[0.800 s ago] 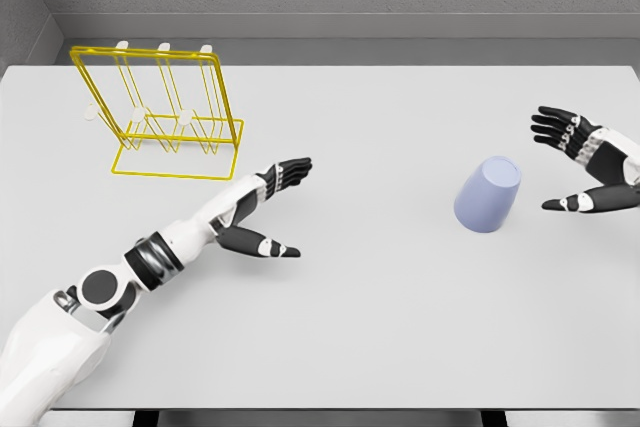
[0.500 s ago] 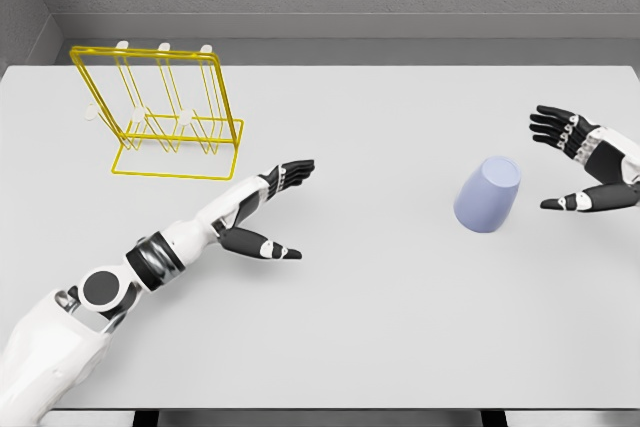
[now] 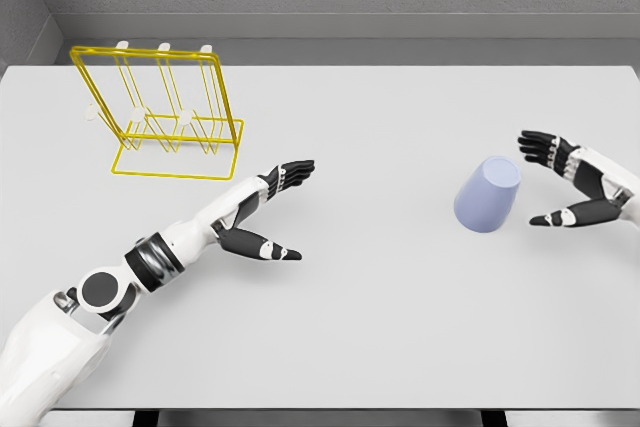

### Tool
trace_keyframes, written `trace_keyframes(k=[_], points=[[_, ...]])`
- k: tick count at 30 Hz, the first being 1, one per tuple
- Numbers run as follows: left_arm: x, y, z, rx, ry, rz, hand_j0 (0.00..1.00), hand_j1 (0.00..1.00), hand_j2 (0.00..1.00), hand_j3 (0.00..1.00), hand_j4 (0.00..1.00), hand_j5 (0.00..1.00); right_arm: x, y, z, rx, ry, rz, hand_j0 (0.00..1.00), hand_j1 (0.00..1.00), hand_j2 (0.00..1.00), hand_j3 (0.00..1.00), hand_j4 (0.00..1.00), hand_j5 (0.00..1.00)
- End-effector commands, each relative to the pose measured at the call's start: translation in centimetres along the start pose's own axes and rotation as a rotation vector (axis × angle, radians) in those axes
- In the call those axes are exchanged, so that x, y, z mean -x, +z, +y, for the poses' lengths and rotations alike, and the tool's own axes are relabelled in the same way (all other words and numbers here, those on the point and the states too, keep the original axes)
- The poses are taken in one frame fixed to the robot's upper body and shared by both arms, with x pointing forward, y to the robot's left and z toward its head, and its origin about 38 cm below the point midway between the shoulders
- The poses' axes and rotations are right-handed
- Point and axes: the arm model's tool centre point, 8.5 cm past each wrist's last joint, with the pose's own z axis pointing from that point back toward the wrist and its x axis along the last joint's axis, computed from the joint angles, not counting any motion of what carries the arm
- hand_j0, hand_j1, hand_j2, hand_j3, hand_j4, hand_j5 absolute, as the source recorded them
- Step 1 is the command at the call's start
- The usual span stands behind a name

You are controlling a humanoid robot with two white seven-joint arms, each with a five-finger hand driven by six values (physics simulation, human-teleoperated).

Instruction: Place the cup on the cup holder with both arms

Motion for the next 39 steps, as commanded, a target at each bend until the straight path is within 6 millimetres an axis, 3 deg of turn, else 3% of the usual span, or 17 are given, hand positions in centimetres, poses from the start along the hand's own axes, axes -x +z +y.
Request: trace_keyframes(k=[1, 4, 15, 39], points=[[-0.2, 0.0, 0.0, 0.001, 0.001, -0.006, 1.00, 1.00, 1.00, 1.00, 1.00, 1.00, 0.9, 0.7, -0.6, 0.028, -0.008, 0.030, 1.00, 1.00, 1.00, 1.00, 1.00, 1.00], [-0.1, 0.2, 0.1, 0.001, 0.000, -0.002, 1.00, 1.00, 1.00, 1.00, 1.00, 1.00, 1.5, 1.0, -1.0, 0.062, -0.029, 0.034, 1.00, 1.00, 1.00, 1.00, 1.00, 1.00], [-0.2, 0.2, -0.1, 0.001, -0.007, -0.032, 1.00, 1.00, 1.00, 1.00, 1.00, 1.00, 3.2, -0.7, 0.5, 0.097, -0.132, 0.018, 1.00, 1.00, 1.00, 1.00, 1.00, 1.00], [0.0, 0.4, -0.1, -0.005, 0.006, -0.027, 1.00, 1.00, 1.00, 1.00, 1.00, 1.00, 2.2, -2.9, 2.9, 0.023, -0.139, -0.035, 1.00, 1.00, 1.00, 1.00, 1.00, 1.00]])
